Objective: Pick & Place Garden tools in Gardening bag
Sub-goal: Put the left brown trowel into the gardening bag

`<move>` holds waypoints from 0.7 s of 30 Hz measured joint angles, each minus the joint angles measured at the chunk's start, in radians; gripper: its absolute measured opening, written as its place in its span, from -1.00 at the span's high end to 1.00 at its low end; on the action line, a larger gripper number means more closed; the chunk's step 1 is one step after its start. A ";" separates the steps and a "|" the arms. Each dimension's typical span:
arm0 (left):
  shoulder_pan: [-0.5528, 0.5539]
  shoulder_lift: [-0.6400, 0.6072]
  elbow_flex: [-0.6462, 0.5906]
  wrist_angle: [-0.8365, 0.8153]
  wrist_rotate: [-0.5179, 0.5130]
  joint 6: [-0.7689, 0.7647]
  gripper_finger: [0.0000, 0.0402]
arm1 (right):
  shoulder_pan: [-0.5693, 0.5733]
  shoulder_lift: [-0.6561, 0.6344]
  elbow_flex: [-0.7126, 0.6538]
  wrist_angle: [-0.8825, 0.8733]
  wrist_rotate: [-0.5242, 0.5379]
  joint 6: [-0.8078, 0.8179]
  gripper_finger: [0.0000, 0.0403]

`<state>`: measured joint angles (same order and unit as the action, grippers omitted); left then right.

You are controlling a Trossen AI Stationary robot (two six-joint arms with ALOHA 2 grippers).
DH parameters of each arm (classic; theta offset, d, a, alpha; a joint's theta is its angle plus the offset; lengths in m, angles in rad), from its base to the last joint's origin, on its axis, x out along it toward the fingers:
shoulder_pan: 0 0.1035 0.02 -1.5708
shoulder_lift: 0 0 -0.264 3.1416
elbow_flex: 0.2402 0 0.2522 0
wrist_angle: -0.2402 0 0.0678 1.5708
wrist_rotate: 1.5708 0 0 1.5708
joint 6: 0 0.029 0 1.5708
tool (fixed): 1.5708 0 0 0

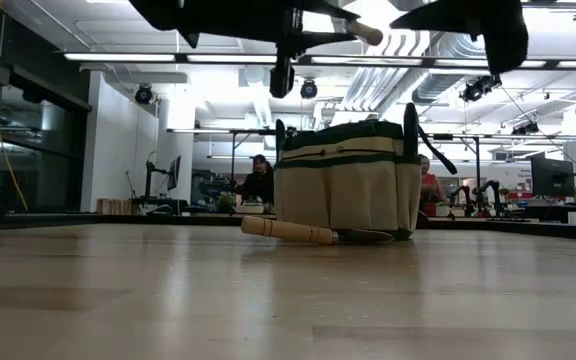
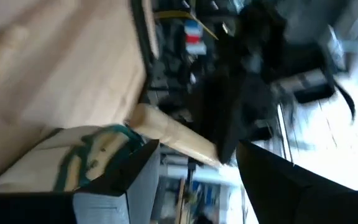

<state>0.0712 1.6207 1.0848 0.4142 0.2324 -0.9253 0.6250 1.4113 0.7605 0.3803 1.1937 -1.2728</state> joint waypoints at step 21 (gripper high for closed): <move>-0.002 0.000 0.000 -0.119 0.075 -0.014 0.72 | -0.108 0.007 0.000 -0.137 -0.404 -0.149 -0.01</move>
<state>0.0696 1.6207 1.0847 0.2950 0.3077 -0.9397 0.5167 1.4180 0.7605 0.2434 0.7899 -1.4223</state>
